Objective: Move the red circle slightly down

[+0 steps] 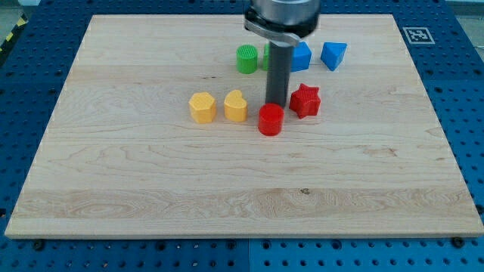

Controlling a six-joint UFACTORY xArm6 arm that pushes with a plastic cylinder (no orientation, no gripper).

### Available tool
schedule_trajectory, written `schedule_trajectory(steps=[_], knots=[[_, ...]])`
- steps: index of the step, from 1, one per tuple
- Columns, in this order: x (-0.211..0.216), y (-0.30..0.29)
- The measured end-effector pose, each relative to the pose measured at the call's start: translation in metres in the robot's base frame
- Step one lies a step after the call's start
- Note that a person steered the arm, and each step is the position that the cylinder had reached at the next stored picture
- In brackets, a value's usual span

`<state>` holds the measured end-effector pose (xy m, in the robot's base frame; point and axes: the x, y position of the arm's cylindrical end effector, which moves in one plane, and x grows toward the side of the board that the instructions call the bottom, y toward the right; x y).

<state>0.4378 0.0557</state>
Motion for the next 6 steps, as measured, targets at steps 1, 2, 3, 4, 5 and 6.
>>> schedule_trajectory(steps=[1,2,3,4,5,6], knots=[[0.038,0.013],[0.068,0.028],[0.048,0.055],[0.036,0.059],[0.036,0.026],[0.025,0.010]])
